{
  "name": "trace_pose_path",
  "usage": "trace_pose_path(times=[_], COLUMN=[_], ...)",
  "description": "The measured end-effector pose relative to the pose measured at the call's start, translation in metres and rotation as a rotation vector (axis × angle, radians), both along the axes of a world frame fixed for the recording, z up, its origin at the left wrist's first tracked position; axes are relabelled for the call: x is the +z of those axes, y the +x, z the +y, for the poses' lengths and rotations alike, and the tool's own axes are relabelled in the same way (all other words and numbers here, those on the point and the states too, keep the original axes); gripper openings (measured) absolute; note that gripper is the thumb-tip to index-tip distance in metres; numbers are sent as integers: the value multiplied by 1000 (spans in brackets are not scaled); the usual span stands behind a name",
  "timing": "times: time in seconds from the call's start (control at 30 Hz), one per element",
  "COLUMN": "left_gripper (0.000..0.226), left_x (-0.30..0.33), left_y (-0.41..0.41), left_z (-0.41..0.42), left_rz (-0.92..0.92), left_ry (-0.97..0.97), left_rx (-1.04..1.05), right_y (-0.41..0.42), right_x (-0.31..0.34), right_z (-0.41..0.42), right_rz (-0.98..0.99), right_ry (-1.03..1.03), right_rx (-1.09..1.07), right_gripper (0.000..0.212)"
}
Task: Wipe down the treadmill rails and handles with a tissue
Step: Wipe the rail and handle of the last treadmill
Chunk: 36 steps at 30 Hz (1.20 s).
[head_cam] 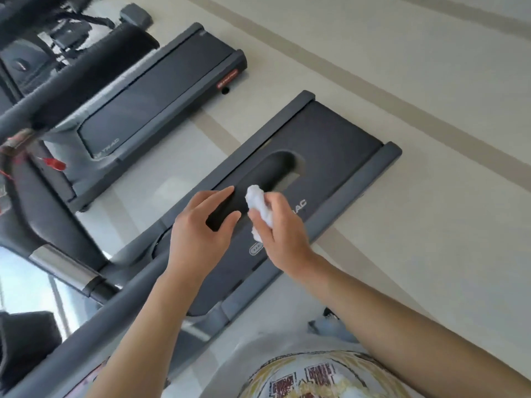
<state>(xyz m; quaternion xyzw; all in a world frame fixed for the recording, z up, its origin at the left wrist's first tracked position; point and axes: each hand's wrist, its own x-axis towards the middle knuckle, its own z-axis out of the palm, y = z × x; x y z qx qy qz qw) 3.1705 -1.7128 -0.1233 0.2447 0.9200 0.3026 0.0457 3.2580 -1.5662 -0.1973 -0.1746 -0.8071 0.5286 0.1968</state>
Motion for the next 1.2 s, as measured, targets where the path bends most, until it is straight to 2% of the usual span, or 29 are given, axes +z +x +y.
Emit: trace_pose_path(times=[0.1,0.23,0.33,0.4,0.47,0.67,0.77,0.87,1.0,1.2], left_gripper=[43,41,41,42,42,43,40,39,35,37], left_x=[-1,-1,-2,-1,-1,3,5,4,0,6], left_y=[2,6,9,9,9,5,1,-2,-5,-1], left_z=[2,11,19,22,23,30,50,85,129,212], left_rz=[4,20,62,89,92,38,-12,-41,-4,74], left_ry=[7,-5,-64,-102,-110,-113,-46,18,68,76], left_rx=[27,85,124,133,132,151,73,0,-144,-351], right_y=[-3,-19,-47,-67,-74,-45,-28,-9,27,72], right_x=[2,18,14,10,9,29,29,22,14,28], right_z=[13,62,103,120,122,81,72,88,136,220], right_rz=[37,84,-59,-157,-176,65,115,52,-68,-107], right_ry=[20,-1,53,34,51,139,169,194,194,202], right_rx=[-34,-254,-301,-271,-250,-204,-87,-41,-168,-409], right_gripper=[24,20,21,30,32,26,23,24,19,15])
